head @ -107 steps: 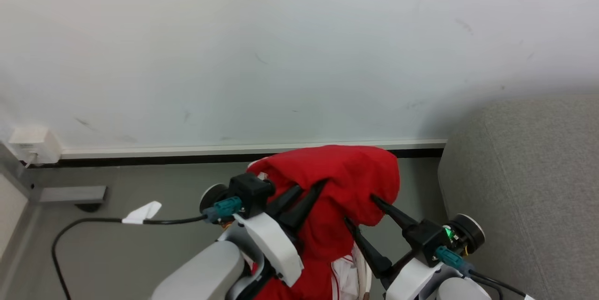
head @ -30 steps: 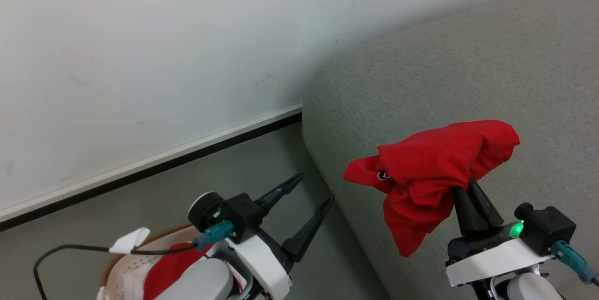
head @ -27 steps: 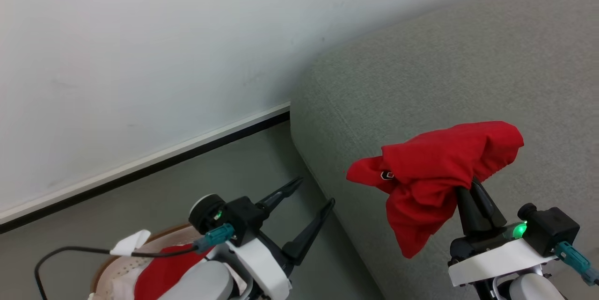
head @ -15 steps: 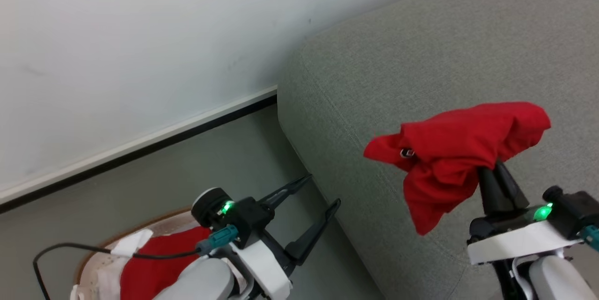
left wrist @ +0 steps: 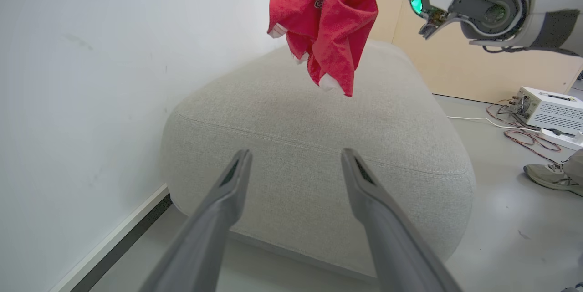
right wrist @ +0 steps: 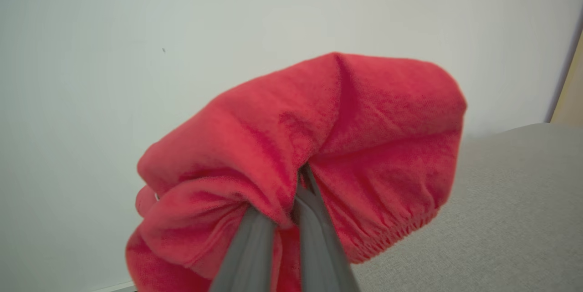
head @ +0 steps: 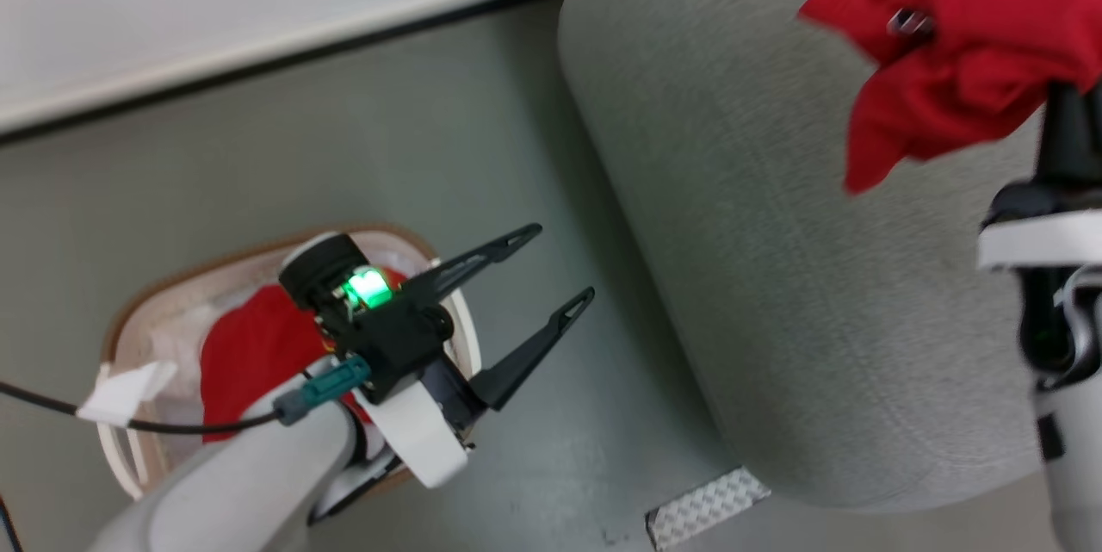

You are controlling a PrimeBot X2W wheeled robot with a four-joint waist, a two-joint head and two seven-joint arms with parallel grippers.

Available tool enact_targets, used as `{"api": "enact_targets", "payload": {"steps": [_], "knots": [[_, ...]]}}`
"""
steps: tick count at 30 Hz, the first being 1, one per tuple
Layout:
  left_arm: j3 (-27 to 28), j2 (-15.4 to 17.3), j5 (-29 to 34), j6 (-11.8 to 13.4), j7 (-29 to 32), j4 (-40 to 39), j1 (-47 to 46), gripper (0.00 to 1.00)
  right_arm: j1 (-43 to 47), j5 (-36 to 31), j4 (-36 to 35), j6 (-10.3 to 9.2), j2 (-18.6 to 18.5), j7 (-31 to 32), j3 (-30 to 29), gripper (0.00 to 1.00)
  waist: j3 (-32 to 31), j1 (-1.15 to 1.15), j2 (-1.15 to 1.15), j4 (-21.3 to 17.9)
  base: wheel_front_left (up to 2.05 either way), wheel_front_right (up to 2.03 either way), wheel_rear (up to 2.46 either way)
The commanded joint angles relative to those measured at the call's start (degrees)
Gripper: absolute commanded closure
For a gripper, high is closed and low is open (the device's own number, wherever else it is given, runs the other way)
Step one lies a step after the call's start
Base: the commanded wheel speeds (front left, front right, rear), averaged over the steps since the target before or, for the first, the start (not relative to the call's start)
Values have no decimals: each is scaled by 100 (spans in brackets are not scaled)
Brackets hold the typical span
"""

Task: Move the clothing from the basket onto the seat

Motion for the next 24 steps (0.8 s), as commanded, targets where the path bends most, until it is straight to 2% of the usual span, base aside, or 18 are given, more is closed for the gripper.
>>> {"api": "enact_targets", "payload": {"steps": [1,5,11,19,24], "knots": [[7,182,-4,-8,48,-169,-175,0,-382,-7,112,-14,-89,-1,-212,100,799,-1,0,424,0,0,0],[22,481,-38,-1,62,-442,-352,0,-930,2,451,-14,-261,0,-652,100,1243,-1,0,613,0,0,0],[70,750,-82,-3,33,-711,-558,0,-1582,-79,937,-14,-558,-2,-1237,100,1755,-1,0,881,0,0,0],[110,848,-109,-3,-3,-790,-648,0,-2122,-460,1696,-14,-876,430,-1431,100,2010,-1,0,1048,0,0,0],[117,791,-130,7,-31,-713,-595,0,-2327,-850,2051,-14,-991,1108,-1540,100,1962,-1,0,1095,0,0,0]]}}
